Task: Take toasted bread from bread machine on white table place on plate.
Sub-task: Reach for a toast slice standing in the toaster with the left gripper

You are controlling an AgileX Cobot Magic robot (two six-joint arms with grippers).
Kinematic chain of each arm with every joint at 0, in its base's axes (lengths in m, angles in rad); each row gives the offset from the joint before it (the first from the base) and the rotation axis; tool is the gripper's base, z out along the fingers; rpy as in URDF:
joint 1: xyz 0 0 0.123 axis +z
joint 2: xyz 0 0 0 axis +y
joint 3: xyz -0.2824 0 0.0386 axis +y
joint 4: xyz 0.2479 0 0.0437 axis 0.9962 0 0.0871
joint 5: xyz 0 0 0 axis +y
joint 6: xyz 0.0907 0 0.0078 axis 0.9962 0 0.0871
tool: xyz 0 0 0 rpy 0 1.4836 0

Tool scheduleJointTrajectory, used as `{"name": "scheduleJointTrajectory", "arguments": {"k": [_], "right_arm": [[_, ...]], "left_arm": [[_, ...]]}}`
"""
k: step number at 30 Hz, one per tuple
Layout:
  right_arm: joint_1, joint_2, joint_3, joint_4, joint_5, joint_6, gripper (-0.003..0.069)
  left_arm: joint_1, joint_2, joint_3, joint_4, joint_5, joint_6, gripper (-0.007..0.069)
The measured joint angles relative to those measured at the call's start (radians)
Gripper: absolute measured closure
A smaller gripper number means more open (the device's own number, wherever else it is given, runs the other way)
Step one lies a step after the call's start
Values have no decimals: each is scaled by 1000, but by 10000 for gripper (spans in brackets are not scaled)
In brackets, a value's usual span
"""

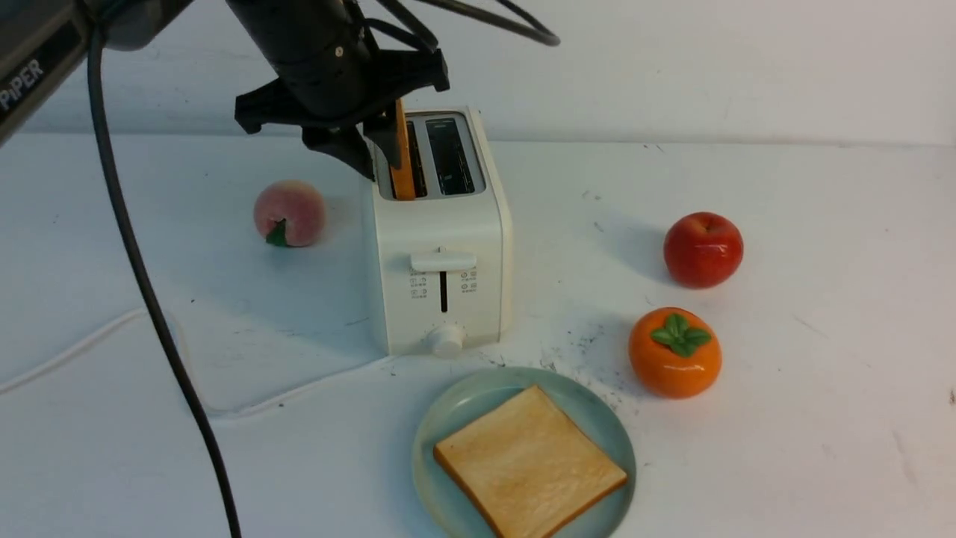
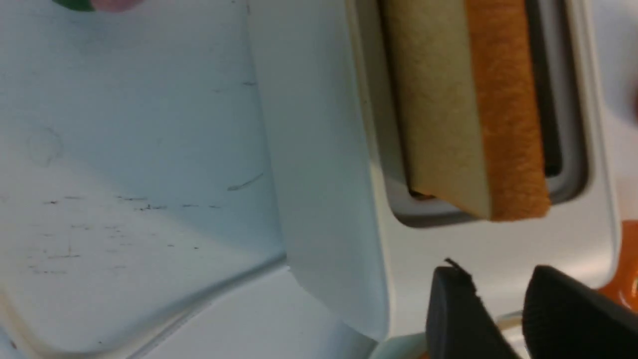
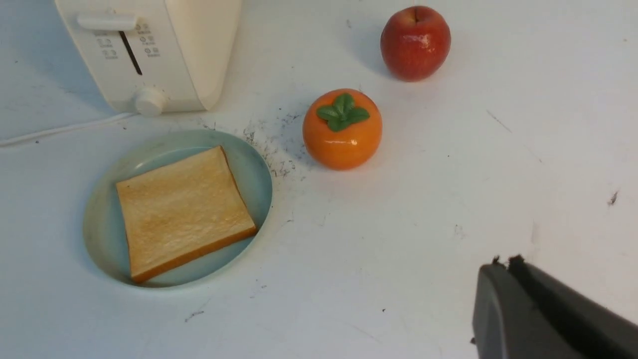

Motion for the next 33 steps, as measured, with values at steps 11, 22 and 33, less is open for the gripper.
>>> {"name": "scheduleJointTrajectory", "arguments": {"k": [11, 22, 33], "right_arm": [[0, 0, 0, 0, -10, 0, 655], [0, 0, 0, 20, -10, 0, 644], [0, 0, 0, 42, -10, 0, 632]], "left_arm": [[0, 60, -3, 5, -114, 0, 198], [0, 119, -3, 35, -241, 0, 337], [0, 109, -3, 64, -254, 46, 515]]}}
